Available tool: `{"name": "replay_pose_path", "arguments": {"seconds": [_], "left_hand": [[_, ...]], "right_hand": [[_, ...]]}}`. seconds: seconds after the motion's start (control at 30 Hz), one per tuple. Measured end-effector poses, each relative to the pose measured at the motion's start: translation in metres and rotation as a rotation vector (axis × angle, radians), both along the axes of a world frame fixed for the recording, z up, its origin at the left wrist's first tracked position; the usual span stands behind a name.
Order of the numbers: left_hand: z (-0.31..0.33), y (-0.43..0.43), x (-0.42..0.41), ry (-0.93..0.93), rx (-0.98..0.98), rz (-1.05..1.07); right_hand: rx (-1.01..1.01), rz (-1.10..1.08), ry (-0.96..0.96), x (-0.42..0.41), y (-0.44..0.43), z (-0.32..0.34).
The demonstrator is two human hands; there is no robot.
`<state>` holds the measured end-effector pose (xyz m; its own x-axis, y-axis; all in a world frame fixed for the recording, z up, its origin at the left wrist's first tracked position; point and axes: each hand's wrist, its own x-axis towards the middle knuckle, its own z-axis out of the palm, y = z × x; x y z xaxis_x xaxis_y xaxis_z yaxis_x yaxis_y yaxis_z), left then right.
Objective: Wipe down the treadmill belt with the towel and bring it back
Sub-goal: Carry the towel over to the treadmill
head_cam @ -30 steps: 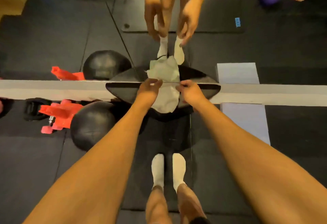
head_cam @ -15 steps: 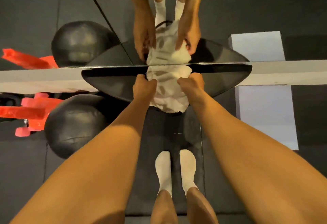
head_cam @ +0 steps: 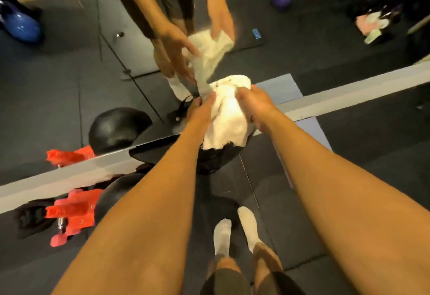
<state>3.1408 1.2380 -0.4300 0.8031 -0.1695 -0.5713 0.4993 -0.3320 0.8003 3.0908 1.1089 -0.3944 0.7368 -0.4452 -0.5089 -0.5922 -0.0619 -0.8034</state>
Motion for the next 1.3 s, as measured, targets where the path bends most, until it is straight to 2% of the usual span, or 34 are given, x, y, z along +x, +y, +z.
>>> {"name": "replay_pose_path", "arguments": {"seconds": [0.07,0.27,0.43,0.57,0.63,0.9,0.97,1.03,1.13,1.2,1.3], "left_hand": [[0.037,-0.017,-0.012,0.064,-0.144,-0.028],[0.149,-0.083,-0.083,0.194,-0.418,-0.498],[0.224,-0.159,-0.199,0.131,-0.549,-0.734],[0.259,-0.199,-0.325,0.161,-0.575,-0.915],[0.270,-0.212,-0.397,0.208,-0.585,-0.999],[0.305,-0.249,-0.667,0.056,-0.607,-1.133],[0.313,-0.257,-0.731,-0.039,-0.613,-1.154],[0.321,-0.266,-0.792,-0.220,-0.624,-1.243],[0.331,-0.276,-0.874,-0.462,-0.677,-1.376],[0.332,-0.283,-0.926,-0.491,-0.730,-1.430],[0.327,-0.300,-1.004,-0.426,-0.754,-1.508]], "right_hand": [[-0.007,-0.111,-0.068,-0.024,-0.011,0.050],[0.081,-0.427,-0.374,-0.138,-0.060,0.163],[0.151,-0.707,-0.615,-0.270,-0.094,0.219],[0.020,-0.927,-0.684,-0.399,-0.114,0.246],[-0.092,-1.046,-0.667,-0.476,-0.119,0.254],[-0.580,-1.379,-0.512,-0.751,-0.102,0.270],[-0.686,-1.467,-0.444,-0.808,-0.097,0.273],[-0.782,-1.558,-0.365,-0.861,-0.092,0.278],[-0.877,-1.676,-0.288,-0.938,-0.087,0.282],[-0.910,-1.740,-0.254,-0.987,-0.085,0.282],[-0.936,-1.819,-0.259,-1.058,-0.090,0.278]]}}
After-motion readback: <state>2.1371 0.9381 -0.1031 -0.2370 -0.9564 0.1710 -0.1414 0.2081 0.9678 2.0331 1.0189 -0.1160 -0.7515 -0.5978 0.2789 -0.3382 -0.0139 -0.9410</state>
